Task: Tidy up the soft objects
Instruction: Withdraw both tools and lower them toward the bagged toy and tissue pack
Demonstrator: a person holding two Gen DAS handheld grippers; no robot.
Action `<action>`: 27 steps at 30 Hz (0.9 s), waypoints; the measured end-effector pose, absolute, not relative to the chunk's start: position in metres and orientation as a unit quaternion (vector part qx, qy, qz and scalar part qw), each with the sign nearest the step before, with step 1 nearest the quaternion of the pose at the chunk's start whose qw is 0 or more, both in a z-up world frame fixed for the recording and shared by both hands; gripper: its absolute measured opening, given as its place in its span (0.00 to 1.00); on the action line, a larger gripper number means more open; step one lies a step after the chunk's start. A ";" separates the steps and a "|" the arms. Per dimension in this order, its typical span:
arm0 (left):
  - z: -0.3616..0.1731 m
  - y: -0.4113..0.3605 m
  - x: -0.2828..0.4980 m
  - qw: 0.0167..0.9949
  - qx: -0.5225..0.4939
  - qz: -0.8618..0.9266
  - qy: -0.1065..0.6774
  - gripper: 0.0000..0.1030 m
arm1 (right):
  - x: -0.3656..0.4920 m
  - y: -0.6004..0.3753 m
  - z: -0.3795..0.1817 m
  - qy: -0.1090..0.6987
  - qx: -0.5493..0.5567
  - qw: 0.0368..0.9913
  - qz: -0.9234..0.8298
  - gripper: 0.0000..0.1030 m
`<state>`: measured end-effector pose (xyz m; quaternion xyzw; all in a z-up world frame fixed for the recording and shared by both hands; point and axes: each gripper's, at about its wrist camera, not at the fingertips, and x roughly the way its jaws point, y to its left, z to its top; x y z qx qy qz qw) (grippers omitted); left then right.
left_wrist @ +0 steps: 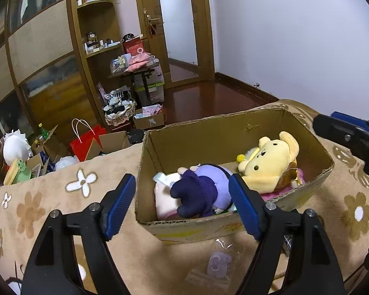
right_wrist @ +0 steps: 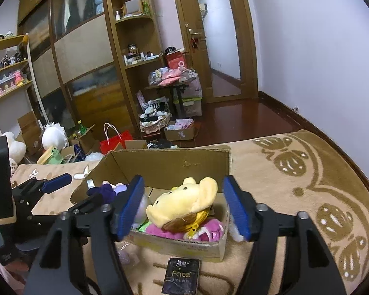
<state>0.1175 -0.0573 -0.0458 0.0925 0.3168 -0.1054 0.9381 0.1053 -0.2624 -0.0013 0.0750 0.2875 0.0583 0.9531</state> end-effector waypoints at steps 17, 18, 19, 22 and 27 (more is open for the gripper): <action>-0.023 -0.032 0.076 0.941 0.076 -0.094 0.317 0.90 | 0.063 -0.260 0.022 0.281 0.046 0.959 0.012 1.00; -0.021 -0.032 0.075 0.941 0.076 -0.093 0.317 0.90 | 0.060 -0.259 0.022 0.281 0.045 0.959 0.012 1.00; -0.018 -0.030 0.072 0.941 0.074 -0.092 0.316 0.90 | 0.057 -0.259 0.023 0.281 0.044 0.958 0.014 1.00; -0.011 -0.024 0.065 0.944 0.063 -0.086 0.312 0.93 | 0.050 -0.256 0.025 0.284 0.038 0.958 0.014 1.00; -0.007 -0.014 0.053 0.945 0.051 -0.076 0.314 0.96 | 0.040 -0.254 0.025 0.288 0.039 0.957 0.014 1.00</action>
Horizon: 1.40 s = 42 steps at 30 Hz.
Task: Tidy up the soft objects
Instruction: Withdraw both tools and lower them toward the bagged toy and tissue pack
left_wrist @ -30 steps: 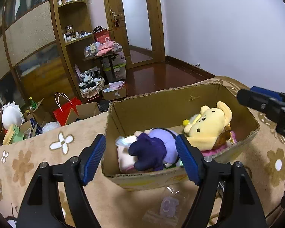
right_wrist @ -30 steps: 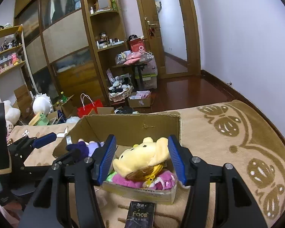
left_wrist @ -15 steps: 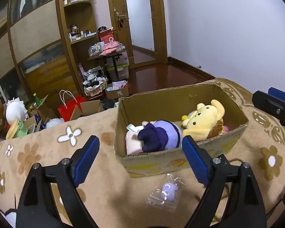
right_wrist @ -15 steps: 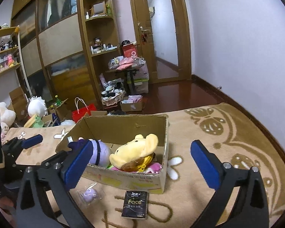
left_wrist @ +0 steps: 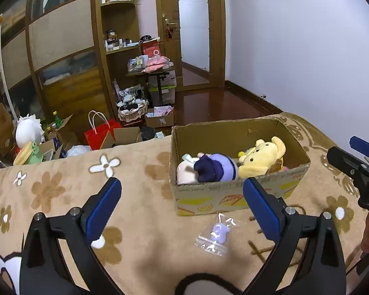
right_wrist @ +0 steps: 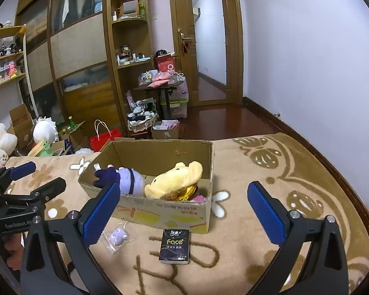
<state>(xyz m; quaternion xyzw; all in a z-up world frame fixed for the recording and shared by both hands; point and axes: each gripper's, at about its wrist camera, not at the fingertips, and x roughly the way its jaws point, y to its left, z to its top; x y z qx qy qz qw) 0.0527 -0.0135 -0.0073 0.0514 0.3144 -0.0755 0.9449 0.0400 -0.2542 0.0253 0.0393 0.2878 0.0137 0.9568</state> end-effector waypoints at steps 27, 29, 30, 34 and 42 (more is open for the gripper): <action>-0.059 -0.030 0.078 0.894 0.083 -0.116 0.424 0.97 | 0.048 -0.251 -0.008 0.331 0.055 0.941 0.034 1.00; -0.065 -0.035 0.081 0.890 0.092 -0.120 0.431 0.97 | 0.050 -0.250 -0.013 0.338 0.056 0.939 0.036 1.00; -0.068 -0.037 0.082 0.887 0.094 -0.122 0.434 0.97 | 0.052 -0.249 -0.017 0.343 0.055 0.937 0.038 1.00; -0.078 -0.046 0.087 0.880 0.105 -0.132 0.443 0.97 | 0.061 -0.248 -0.032 0.363 0.057 0.929 0.039 1.00; -0.110 -0.058 0.099 0.856 0.116 -0.147 0.481 0.97 | 0.081 -0.250 -0.069 0.412 0.063 0.908 0.036 1.00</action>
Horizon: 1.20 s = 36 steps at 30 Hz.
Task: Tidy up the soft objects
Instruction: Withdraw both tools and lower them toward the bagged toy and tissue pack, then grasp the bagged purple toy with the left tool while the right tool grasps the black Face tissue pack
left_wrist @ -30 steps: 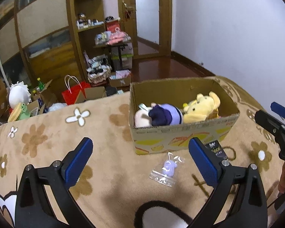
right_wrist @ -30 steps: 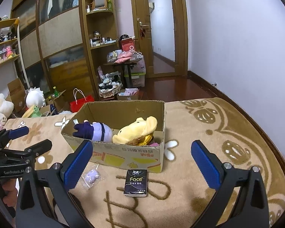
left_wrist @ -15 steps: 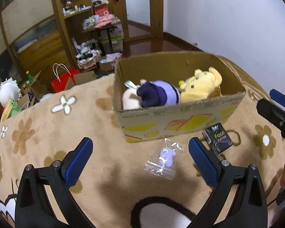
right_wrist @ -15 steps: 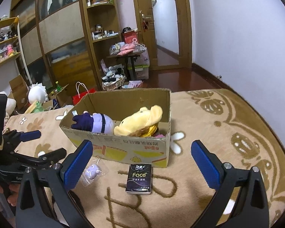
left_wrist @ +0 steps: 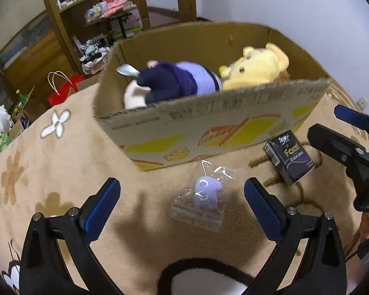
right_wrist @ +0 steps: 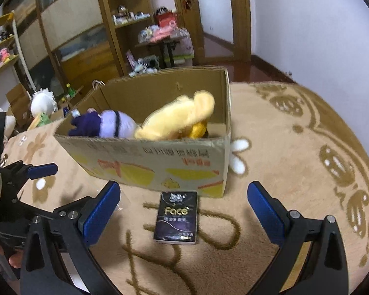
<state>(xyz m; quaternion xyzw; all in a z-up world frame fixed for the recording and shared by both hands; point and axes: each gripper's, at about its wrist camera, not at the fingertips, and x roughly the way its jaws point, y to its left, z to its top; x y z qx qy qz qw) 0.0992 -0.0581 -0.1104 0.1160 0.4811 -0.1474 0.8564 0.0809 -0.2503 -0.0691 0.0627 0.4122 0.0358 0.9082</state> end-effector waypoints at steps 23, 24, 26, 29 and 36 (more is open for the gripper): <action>-0.161 -0.071 0.131 0.815 0.140 -0.135 0.546 0.97 | 0.109 -0.260 -0.136 0.501 0.108 0.858 0.024 1.00; -0.162 -0.071 0.132 0.814 0.139 -0.135 0.547 0.97 | 0.110 -0.259 -0.136 0.502 0.104 0.858 0.023 1.00; -0.164 -0.069 0.135 0.812 0.130 -0.134 0.553 0.97 | 0.110 -0.256 -0.138 0.505 0.093 0.858 0.021 1.00; -0.165 -0.065 0.140 0.810 0.114 -0.133 0.560 0.98 | 0.112 -0.249 -0.140 0.511 0.076 0.856 0.017 1.00; -0.169 -0.069 0.136 0.813 0.120 -0.133 0.554 0.98 | 0.121 -0.237 -0.146 0.534 0.052 0.844 0.009 1.00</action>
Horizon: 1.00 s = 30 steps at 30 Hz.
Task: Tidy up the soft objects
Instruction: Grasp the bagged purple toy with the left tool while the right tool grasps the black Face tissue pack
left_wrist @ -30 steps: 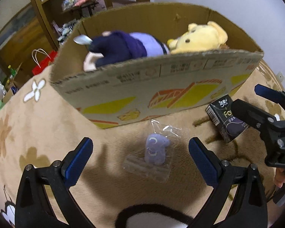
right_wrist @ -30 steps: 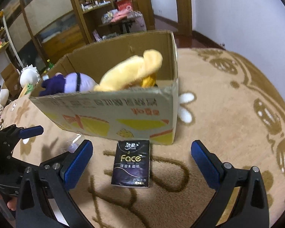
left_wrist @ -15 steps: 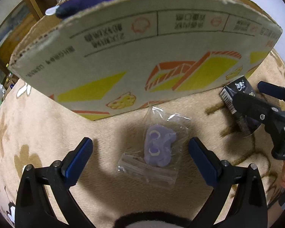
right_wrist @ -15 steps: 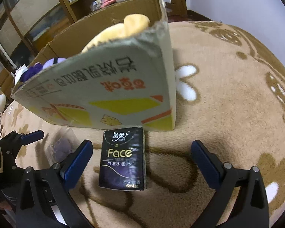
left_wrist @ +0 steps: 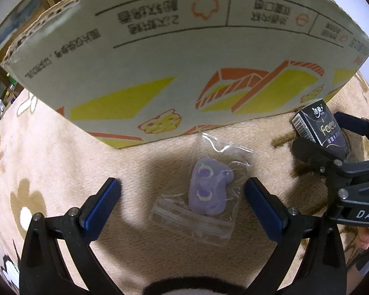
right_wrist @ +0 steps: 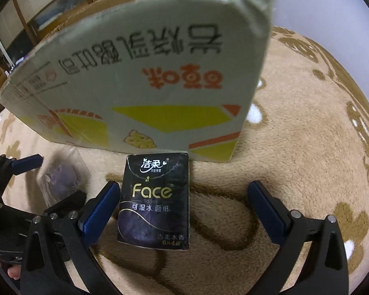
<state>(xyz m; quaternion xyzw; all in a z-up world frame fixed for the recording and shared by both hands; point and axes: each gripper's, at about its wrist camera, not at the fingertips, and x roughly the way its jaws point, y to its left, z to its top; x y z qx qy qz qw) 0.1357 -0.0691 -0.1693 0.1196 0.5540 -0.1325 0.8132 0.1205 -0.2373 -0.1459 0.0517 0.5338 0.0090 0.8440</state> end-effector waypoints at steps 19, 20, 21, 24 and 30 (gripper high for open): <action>-0.174 -0.068 0.127 0.810 0.119 -0.135 0.559 0.96 | 0.131 -0.228 -0.149 0.539 0.025 0.842 -0.017 0.95; -0.173 -0.068 0.127 0.809 0.119 -0.136 0.559 0.95 | 0.128 -0.229 -0.147 0.538 0.024 0.843 -0.018 0.92; -0.172 -0.068 0.127 0.808 0.118 -0.140 0.559 0.92 | 0.127 -0.228 -0.145 0.537 0.021 0.843 -0.019 0.87; -0.168 -0.068 0.125 0.809 0.120 -0.146 0.557 0.83 | 0.123 -0.220 -0.140 0.535 0.003 0.845 -0.020 0.73; -0.160 -0.064 0.123 0.810 0.108 -0.148 0.557 0.60 | 0.116 -0.212 -0.129 0.527 -0.009 0.849 -0.016 0.55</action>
